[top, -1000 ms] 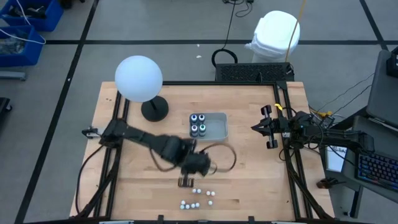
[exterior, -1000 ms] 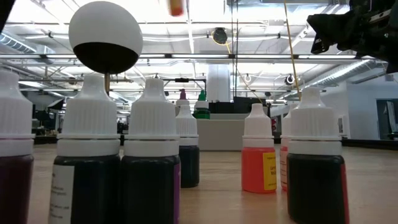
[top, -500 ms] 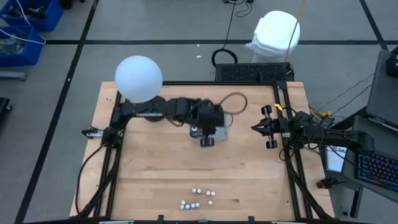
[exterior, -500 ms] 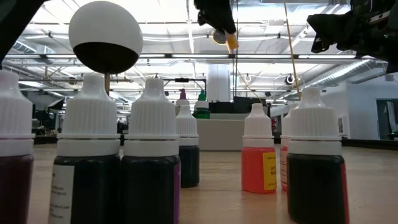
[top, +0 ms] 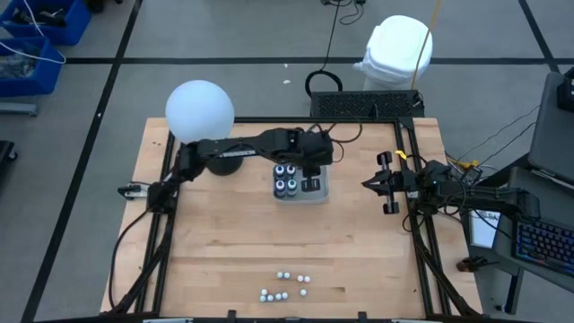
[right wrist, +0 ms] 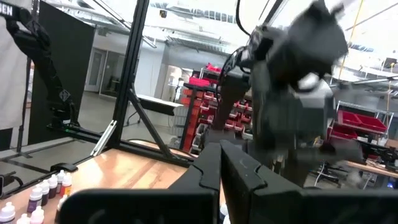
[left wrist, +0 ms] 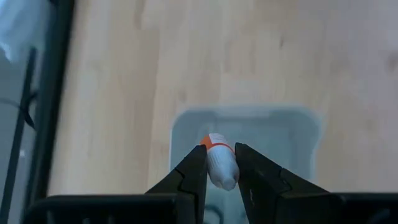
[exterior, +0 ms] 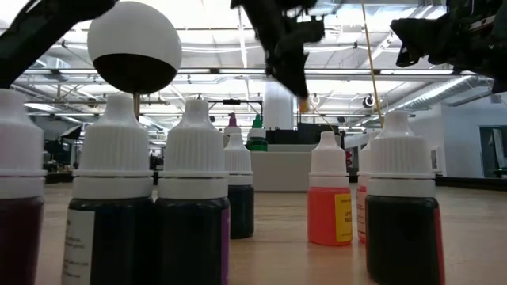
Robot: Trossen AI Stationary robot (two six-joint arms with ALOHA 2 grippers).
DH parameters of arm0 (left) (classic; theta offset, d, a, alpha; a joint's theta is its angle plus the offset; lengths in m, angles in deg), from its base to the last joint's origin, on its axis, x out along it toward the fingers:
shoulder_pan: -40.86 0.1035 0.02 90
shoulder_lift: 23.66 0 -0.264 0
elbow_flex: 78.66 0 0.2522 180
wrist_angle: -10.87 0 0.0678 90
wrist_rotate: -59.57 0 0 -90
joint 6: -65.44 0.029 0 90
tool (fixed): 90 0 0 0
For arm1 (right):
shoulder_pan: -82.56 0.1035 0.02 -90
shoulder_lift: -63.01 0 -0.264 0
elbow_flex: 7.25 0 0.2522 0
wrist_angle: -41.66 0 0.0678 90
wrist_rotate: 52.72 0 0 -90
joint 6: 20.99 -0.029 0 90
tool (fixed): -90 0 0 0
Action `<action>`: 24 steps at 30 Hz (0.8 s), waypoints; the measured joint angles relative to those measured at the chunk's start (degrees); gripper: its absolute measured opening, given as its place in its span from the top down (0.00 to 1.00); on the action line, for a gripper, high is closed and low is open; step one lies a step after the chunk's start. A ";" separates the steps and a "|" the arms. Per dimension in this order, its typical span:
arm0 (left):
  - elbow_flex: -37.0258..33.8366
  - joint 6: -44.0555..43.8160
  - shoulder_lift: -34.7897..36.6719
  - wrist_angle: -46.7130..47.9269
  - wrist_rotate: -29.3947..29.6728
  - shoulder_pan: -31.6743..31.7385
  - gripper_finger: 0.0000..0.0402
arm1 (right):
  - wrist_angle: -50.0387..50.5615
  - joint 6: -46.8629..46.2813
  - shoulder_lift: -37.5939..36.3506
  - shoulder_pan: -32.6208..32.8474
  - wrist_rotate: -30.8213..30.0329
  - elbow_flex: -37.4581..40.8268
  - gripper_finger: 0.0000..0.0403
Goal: Pick & Place food coloring
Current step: Put the small yellow food coloring bottle into the gray bin
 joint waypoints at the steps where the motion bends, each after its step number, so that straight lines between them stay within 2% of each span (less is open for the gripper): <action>1: -0.02 0.06 -0.66 0.86 0.04 0.22 0.80 | -0.11 0.01 0.13 0.00 0.01 0.00 1.00; 24: -0.02 2.68 -4.15 4.55 0.39 0.08 0.80 | 0.00 -0.01 0.31 0.00 0.02 -0.01 1.00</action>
